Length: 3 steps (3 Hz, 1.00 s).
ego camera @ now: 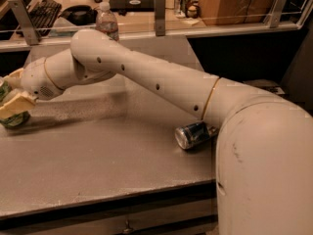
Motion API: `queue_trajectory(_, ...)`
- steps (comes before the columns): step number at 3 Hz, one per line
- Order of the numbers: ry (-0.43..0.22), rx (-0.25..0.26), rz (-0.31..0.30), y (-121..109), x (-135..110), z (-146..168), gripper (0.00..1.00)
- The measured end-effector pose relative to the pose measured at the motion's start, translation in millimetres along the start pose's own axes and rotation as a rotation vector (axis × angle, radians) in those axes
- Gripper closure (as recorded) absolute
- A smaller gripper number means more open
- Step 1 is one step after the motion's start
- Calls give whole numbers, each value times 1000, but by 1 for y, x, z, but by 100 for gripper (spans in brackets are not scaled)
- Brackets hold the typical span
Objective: Move green can near water bottle
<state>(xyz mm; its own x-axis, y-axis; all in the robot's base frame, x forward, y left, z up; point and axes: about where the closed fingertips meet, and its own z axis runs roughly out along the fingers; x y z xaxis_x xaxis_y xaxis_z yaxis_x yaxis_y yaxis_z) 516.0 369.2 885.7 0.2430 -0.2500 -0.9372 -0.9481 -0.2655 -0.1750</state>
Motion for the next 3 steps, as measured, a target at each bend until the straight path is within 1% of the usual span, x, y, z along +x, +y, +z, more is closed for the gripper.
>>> queue_trajectory(1,-22,8,16,6,-1,-4,64)
queue_trajectory(2,-41,37,6,9,-9,-20,87)
queue_trajectory(3,-49,94,-8,7,-15,-52,100)
